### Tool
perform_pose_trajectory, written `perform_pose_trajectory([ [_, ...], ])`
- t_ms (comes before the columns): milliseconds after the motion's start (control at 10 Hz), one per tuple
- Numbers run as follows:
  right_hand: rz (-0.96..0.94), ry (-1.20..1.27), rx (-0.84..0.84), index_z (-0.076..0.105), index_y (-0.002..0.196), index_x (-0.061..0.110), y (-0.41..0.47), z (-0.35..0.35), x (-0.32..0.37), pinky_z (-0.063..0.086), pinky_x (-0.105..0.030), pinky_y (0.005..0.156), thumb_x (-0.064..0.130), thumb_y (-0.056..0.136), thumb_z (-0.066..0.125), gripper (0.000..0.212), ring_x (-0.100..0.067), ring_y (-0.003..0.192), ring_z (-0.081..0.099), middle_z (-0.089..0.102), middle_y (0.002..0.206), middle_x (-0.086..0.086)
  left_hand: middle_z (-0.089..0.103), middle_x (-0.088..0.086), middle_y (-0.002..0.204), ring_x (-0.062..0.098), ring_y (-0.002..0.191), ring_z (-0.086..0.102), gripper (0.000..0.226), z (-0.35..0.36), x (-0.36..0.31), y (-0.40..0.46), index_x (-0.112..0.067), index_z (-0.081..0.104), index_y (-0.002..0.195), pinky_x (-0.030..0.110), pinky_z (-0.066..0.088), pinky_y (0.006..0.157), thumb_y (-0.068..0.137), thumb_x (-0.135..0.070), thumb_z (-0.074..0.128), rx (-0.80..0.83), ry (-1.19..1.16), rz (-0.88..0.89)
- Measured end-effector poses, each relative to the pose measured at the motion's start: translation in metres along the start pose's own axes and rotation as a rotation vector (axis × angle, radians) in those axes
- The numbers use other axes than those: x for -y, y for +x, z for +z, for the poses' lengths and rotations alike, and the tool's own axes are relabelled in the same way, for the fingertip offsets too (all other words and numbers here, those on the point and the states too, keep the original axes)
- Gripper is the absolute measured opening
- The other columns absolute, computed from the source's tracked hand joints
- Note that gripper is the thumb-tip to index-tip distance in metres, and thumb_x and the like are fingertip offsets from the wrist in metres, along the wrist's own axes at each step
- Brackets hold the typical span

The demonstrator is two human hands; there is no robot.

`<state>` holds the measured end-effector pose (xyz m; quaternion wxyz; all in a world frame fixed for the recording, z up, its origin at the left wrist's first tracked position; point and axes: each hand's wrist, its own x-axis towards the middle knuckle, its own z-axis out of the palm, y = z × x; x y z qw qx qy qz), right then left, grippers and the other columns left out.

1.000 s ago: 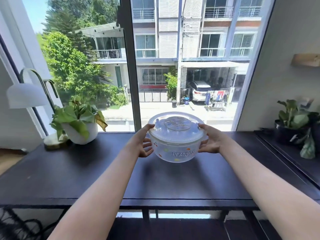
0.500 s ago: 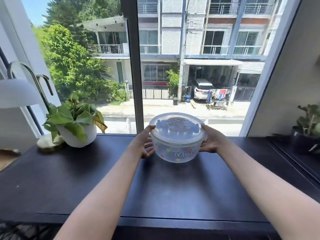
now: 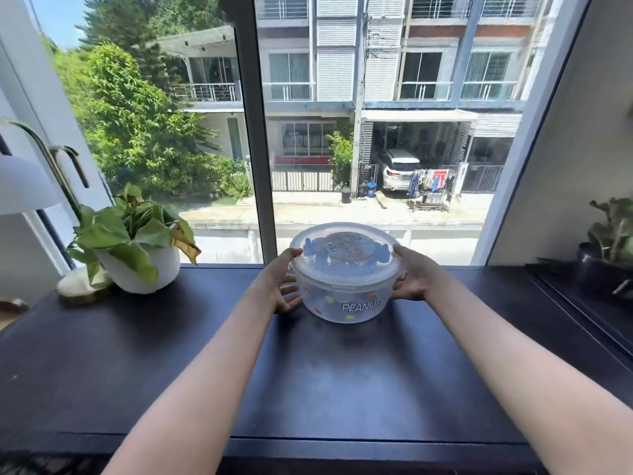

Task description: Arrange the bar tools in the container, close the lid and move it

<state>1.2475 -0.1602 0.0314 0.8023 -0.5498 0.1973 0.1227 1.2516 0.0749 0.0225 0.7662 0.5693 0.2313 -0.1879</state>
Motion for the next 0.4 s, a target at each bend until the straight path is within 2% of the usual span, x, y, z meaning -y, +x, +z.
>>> perform_pose_trajectory([
  [100,0.013,-0.017,-0.035,0.061,0.077,0.008,-0.003,0.001,0.001,0.056,-0.033,0.048,0.049,0.088,0.052,0.043,-0.021,0.042,0.066,0.070,0.051,-0.008,0.060,0.010,0.095,0.022,0.084,0.061,0.061,0.003,0.004,-0.004,-0.002,0.058,0.103,0.032,0.053,0.063,0.066,-0.049,0.070,-0.009,-0.014,0.007],
  [200,0.018,-0.037,-0.076,0.059,0.083,0.007,-0.006,0.002,-0.001,0.057,-0.033,0.050,0.052,0.086,0.053,0.046,-0.024,0.052,0.067,0.069,0.062,-0.009,0.058,0.010,0.105,0.023,0.095,0.060,0.071,0.005,0.004,-0.009,-0.003,0.055,0.116,0.033,0.053,0.073,0.067,-0.052,0.070,-0.008,-0.013,0.017],
  [300,-0.055,-0.187,-0.154,0.057,0.101,0.015,-0.019,0.005,-0.003,0.048,-0.031,0.069,0.055,0.085,0.051,0.043,-0.023,0.084,0.059,0.059,0.105,-0.005,0.049,0.011,0.121,0.028,0.117,0.051,0.076,0.005,0.011,-0.023,-0.010,0.048,0.124,0.037,0.047,0.094,0.072,-0.063,0.062,-0.072,0.023,0.109],
  [400,-0.248,-0.291,-0.216,0.053,0.123,0.015,-0.034,0.002,0.003,0.041,-0.033,0.084,0.046,0.089,0.050,0.047,-0.025,0.107,0.052,0.052,0.129,-0.005,0.054,0.006,0.101,0.027,0.099,0.054,0.050,-0.001,0.031,-0.041,-0.019,0.055,0.095,0.035,0.046,0.085,0.078,-0.066,0.050,-0.213,0.165,0.308],
])
